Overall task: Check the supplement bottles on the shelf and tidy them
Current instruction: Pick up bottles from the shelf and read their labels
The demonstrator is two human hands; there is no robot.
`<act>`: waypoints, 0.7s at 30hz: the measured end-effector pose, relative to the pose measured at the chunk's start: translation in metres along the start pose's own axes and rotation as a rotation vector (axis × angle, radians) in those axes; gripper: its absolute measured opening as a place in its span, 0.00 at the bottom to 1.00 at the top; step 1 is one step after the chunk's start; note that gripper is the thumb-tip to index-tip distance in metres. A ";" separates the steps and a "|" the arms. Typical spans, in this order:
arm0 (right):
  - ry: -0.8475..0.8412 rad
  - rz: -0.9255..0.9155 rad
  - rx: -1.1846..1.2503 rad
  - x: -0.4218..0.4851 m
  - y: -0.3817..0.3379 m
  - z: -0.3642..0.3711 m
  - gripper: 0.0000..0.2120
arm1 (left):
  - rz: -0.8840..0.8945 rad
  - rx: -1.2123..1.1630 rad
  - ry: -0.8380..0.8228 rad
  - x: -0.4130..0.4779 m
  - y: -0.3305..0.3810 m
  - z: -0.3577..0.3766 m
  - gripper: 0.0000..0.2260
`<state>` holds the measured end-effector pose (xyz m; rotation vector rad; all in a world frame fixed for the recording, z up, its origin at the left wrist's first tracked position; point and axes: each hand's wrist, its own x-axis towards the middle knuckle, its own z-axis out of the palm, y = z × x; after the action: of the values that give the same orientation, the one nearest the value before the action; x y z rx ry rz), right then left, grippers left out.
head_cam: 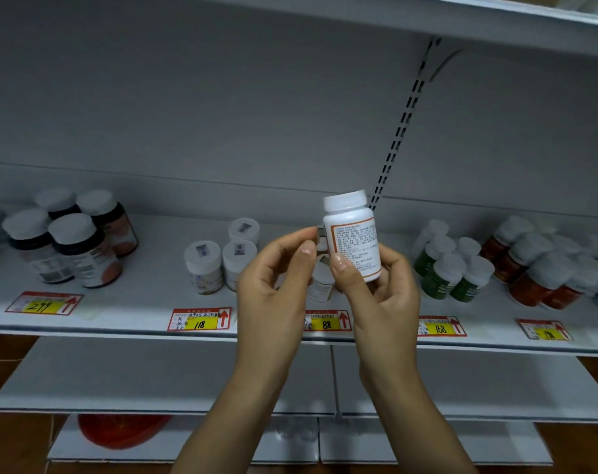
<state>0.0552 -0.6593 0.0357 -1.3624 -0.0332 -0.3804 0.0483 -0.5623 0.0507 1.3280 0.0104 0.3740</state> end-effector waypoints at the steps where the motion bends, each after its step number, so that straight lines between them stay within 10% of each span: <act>1: -0.004 0.033 0.010 -0.001 0.000 0.000 0.18 | -0.007 0.025 -0.015 0.001 -0.002 -0.001 0.08; 16: -0.619 0.674 0.891 0.001 0.003 -0.014 0.35 | -0.341 -0.133 -0.437 0.000 0.003 -0.003 0.15; 21: -0.604 0.719 0.654 -0.001 0.015 -0.018 0.30 | -0.316 -0.193 -0.327 -0.006 -0.002 0.003 0.12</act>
<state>0.0550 -0.6737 0.0174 -0.7189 -0.1482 0.6134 0.0442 -0.5668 0.0487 1.1593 -0.0867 -0.1104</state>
